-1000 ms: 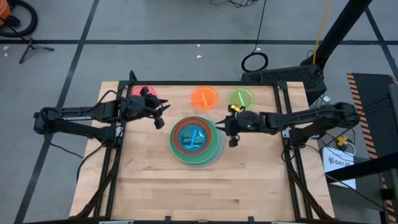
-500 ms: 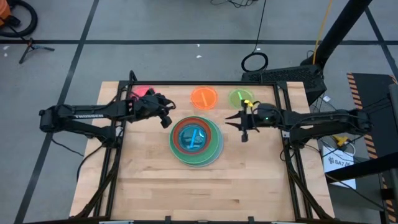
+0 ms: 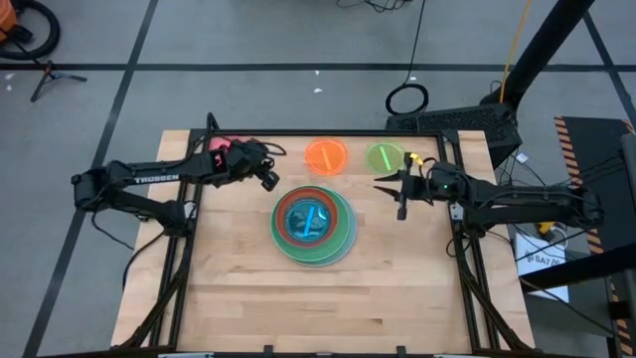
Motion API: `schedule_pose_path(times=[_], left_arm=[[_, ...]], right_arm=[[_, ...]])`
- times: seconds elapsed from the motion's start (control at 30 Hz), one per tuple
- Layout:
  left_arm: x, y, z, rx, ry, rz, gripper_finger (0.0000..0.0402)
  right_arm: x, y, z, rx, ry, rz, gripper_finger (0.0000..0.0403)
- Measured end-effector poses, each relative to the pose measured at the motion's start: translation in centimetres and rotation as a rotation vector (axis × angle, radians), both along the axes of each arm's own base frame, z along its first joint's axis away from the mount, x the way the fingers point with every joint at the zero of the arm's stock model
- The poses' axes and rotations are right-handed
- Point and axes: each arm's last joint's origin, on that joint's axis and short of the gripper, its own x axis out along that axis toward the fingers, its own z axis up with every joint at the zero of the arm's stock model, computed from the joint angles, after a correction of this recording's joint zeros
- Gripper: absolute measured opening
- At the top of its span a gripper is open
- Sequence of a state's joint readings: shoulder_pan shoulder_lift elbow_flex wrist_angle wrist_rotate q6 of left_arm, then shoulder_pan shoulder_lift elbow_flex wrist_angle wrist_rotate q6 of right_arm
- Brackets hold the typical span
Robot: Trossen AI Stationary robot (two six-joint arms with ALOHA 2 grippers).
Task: Stack plastic plates
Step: Stack the pink plate on top of the blue plate
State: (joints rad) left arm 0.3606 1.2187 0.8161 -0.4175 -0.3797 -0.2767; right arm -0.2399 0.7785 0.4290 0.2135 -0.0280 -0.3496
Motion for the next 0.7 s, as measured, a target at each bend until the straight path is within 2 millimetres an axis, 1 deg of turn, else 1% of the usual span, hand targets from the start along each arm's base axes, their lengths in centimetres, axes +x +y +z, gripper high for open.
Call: schedule_pose_path(times=[0.17,0.3,0.4,0.57,0.7], left_arm=[[-0.2,1.5,-0.6,-0.118,0.126,0.089,0.0113],[-0.9,3.2,-1.9,-0.204,0.309,0.147,0.0113],[-1.9,4.6,-3.1,-0.302,0.432,0.189,0.0113],[-2.8,7.2,-5.0,-0.409,0.484,0.198,0.0113],[-3.7,8.9,-6.5,-0.48,0.519,0.22,0.0113]], right_arm=[[0.0,0.0,0.0,0.001,0.001,-0.002,0.0073],[0.0,0.0,0.0,0.01,-0.003,-0.004,0.0073],[0.0,0.0,0.0,0.015,-0.004,-0.005,0.0073],[0.0,0.0,0.0,0.015,-0.004,-0.005,0.0073],[0.0,0.0,0.0,0.015,-0.004,-0.005,0.0073]])
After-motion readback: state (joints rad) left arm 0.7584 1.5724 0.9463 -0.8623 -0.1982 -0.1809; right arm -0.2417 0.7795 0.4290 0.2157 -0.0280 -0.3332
